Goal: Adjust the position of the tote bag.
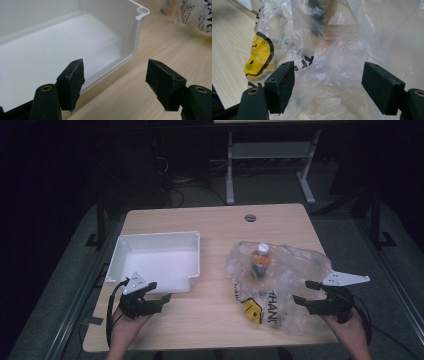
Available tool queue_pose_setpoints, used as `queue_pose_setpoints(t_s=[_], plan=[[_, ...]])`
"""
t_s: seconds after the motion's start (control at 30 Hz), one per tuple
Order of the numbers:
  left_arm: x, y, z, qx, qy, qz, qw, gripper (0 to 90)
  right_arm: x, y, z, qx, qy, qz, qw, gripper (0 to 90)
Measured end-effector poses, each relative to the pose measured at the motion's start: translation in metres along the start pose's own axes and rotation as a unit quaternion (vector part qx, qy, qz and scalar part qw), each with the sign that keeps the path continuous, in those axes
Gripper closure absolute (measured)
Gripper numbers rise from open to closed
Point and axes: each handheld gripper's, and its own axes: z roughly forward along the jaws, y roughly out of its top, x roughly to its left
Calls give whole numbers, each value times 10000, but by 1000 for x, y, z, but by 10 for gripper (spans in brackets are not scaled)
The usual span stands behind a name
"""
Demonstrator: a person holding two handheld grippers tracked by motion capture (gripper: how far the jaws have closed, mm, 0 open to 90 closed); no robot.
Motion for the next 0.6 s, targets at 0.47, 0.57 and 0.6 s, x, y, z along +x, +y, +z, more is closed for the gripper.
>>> queue_pose_setpoints(t_s=[0.47,0.57,0.6], plan=[[-10,4,1,94,-127,72,9998,273,-2,1,-2,-23,-21,10,10000,245],[-17,7,2,142,-185,183,9996,271,-1,1,-2,-24,-23,10,10000,243],[-20,9,2,190,-192,263,9993,269,-1,1,-1,-13,-25,6,10000,243]])
